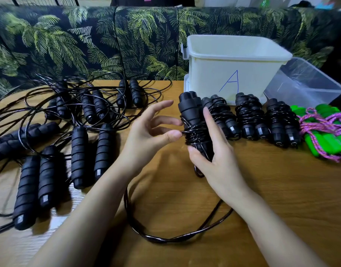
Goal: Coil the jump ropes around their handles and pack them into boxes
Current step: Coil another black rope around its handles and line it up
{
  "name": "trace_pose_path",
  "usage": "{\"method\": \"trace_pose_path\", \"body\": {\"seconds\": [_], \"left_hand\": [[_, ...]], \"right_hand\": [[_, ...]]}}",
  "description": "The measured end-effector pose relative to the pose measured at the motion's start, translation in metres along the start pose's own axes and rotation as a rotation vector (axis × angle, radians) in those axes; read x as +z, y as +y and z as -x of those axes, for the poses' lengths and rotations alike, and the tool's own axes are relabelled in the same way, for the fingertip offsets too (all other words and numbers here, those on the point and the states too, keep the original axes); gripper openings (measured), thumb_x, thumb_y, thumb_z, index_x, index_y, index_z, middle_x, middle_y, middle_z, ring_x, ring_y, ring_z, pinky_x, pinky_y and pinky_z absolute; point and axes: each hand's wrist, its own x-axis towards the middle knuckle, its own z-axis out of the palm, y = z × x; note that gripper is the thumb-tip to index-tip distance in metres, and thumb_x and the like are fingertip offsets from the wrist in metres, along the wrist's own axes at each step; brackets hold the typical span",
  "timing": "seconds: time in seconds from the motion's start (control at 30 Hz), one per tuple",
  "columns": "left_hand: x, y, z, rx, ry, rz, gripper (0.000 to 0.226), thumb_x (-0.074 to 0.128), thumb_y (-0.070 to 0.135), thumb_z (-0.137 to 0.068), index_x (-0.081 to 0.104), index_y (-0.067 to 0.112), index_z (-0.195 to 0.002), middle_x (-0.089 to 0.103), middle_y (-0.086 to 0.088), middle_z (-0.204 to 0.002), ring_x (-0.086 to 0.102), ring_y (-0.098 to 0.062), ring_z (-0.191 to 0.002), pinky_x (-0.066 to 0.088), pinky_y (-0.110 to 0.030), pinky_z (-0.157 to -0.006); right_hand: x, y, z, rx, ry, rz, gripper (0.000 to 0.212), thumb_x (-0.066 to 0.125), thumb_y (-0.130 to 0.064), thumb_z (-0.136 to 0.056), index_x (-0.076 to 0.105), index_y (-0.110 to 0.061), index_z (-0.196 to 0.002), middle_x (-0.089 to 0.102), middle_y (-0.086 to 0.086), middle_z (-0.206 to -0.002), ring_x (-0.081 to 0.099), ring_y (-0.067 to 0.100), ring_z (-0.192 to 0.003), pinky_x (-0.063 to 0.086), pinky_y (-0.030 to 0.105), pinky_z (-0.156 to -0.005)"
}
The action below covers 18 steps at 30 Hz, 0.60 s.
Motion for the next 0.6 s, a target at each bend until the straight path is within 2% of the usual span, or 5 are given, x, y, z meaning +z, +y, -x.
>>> {"method": "trace_pose_path", "body": {"seconds": [0.17, 0.23, 0.33, 0.47, 0.6], "left_hand": [[0.000, -0.006, -0.001, -0.067, -0.002, 0.064, 0.096, 0.089, 0.054, -0.057, 0.047, 0.022, -0.137, 0.074, 0.004, -0.103, 0.067, -0.011, -0.099, 0.053, -0.026, -0.086], [0.001, -0.007, -0.001, -0.093, -0.037, 0.124, 0.102, 0.087, 0.057, -0.057, 0.043, 0.022, -0.143, 0.073, 0.000, -0.109, 0.066, -0.012, -0.106, 0.051, -0.025, -0.087], [0.004, -0.006, 0.000, -0.109, -0.094, 0.213, 0.094, 0.085, 0.048, -0.064, 0.041, 0.020, -0.143, 0.073, 0.000, -0.105, 0.065, -0.012, -0.100, 0.051, -0.023, -0.087], [0.006, -0.005, 0.001, -0.089, -0.080, 0.172, 0.077, 0.086, 0.028, -0.073, 0.045, 0.021, -0.139, 0.073, 0.006, -0.096, 0.065, -0.005, -0.093, 0.051, -0.021, -0.083], [0.013, -0.001, 0.002, -0.051, 0.039, 0.050, 0.070, 0.080, 0.018, -0.078, 0.046, 0.018, -0.139, 0.069, 0.017, -0.080, 0.064, 0.000, -0.077, 0.050, -0.016, -0.075]], "right_hand": [[-0.002, -0.005, 0.002, 0.017, -0.078, -0.266, 0.070, 0.058, -0.014, -0.090, 0.028, -0.030, -0.151, 0.040, -0.010, -0.153, 0.036, 0.002, -0.140, 0.031, 0.019, -0.112], [-0.002, -0.006, 0.002, 0.022, -0.114, -0.340, 0.067, 0.055, -0.011, -0.091, 0.029, -0.026, -0.151, 0.041, -0.013, -0.152, 0.037, -0.001, -0.139, 0.031, 0.017, -0.112], [-0.002, -0.007, 0.002, 0.026, -0.157, -0.362, 0.064, 0.051, -0.009, -0.094, 0.025, -0.024, -0.150, 0.037, -0.020, -0.150, 0.035, -0.008, -0.138, 0.028, 0.008, -0.107], [-0.003, -0.002, 0.003, 0.085, -0.198, -0.327, 0.071, 0.054, -0.033, -0.092, 0.020, -0.029, -0.154, 0.028, -0.015, -0.158, 0.024, -0.003, -0.145, 0.023, 0.018, -0.117], [0.000, -0.004, 0.002, 0.057, -0.091, -0.048, 0.082, 0.067, -0.051, -0.082, 0.023, -0.038, -0.150, 0.029, -0.023, -0.146, 0.024, -0.013, -0.137, 0.022, 0.002, -0.104]]}}
